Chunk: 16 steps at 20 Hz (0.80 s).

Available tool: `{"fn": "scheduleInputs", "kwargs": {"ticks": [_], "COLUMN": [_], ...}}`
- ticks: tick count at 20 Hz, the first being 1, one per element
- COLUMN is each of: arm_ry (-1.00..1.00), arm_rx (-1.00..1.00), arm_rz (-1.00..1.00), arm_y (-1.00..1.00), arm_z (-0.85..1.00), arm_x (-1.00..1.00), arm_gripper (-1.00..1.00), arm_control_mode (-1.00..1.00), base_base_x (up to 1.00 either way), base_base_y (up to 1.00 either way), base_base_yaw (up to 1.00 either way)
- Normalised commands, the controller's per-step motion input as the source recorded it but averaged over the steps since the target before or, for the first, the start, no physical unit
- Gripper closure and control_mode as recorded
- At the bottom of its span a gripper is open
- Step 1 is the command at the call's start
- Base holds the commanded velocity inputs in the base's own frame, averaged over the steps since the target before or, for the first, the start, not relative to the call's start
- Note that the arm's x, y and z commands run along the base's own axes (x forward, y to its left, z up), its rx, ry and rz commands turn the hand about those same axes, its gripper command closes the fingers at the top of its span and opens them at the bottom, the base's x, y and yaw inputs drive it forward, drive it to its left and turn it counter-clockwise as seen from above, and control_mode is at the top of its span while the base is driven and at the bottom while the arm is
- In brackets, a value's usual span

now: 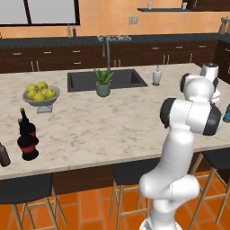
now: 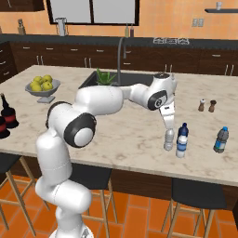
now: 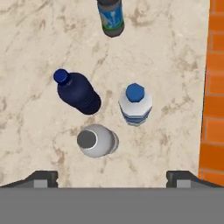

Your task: Move the plastic bottles in the middle to the plastics group, and the glass bottles in the middle to the glass group.

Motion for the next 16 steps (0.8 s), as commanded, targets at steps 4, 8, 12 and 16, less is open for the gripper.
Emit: {"fn": "scheduleInputs", "kwargs": {"ticks": [4,8,12,16], "arm_ry": [-0.02,0.0,0.0,-0.01], "arm_rx": [0.0,0.0,0.0,0.0], "arm_rz": [0.23,0.25,0.23,0.23], "arm_y": [0.58,0.51,0.59,0.64], "arm_z": [0.22,0.22,0.19,0.26], "arm_x": [-0.41,-0.29,-0.22,-0.3], "arm_gripper": [-1.0,-1.0,-1.0,-1.0], "arm_control_mode": [-1.0,-1.0,-1.0,-1.0], "base_base_x": [0.0,0.0,0.0,0.0], "base_base_y": [0.0,0.0,0.0,0.0], "base_base_yaw": [0.0,0.0,0.0,0.0]}}
